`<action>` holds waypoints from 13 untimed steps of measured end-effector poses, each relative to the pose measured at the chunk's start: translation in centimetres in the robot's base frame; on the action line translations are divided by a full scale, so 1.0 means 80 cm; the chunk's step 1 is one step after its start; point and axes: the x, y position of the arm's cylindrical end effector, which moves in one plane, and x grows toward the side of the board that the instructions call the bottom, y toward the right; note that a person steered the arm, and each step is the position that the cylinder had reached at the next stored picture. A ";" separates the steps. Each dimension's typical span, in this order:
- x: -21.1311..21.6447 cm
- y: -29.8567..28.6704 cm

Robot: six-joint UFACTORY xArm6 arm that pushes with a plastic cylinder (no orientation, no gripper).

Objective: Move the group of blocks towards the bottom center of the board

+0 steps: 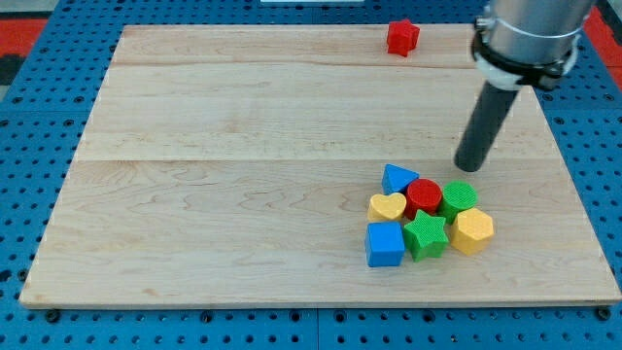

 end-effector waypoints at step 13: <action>0.101 0.021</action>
